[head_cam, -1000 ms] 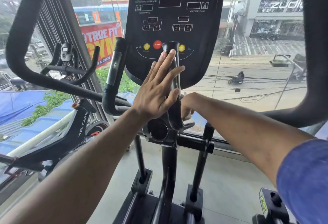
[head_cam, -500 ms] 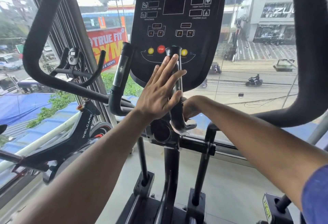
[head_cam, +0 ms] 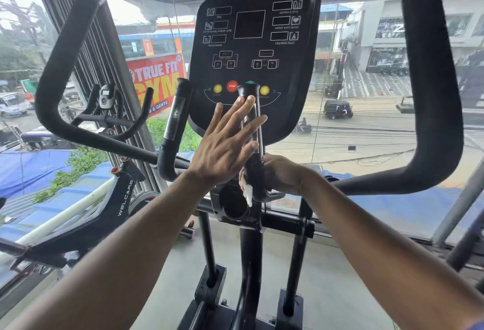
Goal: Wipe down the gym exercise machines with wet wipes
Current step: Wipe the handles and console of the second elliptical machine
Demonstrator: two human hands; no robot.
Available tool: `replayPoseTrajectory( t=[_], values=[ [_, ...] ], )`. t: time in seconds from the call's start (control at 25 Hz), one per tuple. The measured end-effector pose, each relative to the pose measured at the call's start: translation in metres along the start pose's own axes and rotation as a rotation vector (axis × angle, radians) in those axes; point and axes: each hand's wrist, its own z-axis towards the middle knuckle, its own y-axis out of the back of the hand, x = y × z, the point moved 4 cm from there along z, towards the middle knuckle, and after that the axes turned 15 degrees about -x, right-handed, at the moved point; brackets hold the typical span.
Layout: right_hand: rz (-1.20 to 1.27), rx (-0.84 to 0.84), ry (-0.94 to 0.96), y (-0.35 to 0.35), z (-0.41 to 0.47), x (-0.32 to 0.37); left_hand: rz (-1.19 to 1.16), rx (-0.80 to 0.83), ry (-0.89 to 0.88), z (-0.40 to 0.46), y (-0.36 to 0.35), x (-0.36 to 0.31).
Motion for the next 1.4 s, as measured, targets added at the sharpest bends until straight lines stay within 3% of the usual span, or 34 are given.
replayPoseTrajectory(
  t=[0.12,0.28,0.32,0.4,0.56,0.68,0.84,1.08,1.2,1.4],
  values=[
    [-0.013,-0.04,0.015,-0.002,-0.006,0.003,-0.001,-0.013,-0.012,0.004,0.005,0.0],
    [-0.767,-0.264,0.222,0.01,-0.024,0.005,0.123,0.071,-0.161,0.006,0.011,0.008],
    [-0.893,-0.322,0.273,0.008,-0.034,0.006,0.132,0.09,-0.17,0.006,0.011,0.01],
    [-0.907,-0.472,0.387,0.004,-0.058,0.003,0.112,0.102,-0.149,0.003,0.01,0.012],
    [-0.928,-0.926,0.943,-0.012,-0.107,0.002,0.022,0.099,-0.094,0.002,0.009,0.013],
    [-1.188,-0.843,1.174,-0.046,-0.103,0.018,0.019,0.071,-0.132,0.004,0.012,0.018],
    [-1.523,-0.687,1.081,-0.064,-0.085,0.009,0.068,0.034,-0.129,-0.002,0.015,0.023],
    [-1.588,-0.673,0.924,-0.041,-0.103,-0.042,0.038,0.041,-0.026,-0.024,0.021,0.018],
    [-1.519,-0.734,0.774,-0.024,-0.111,-0.058,0.059,0.07,-0.004,-0.039,0.027,0.02],
    [-1.186,-0.82,0.77,-0.031,-0.127,-0.039,0.11,0.079,0.047,-0.06,0.031,0.023]
  ],
)
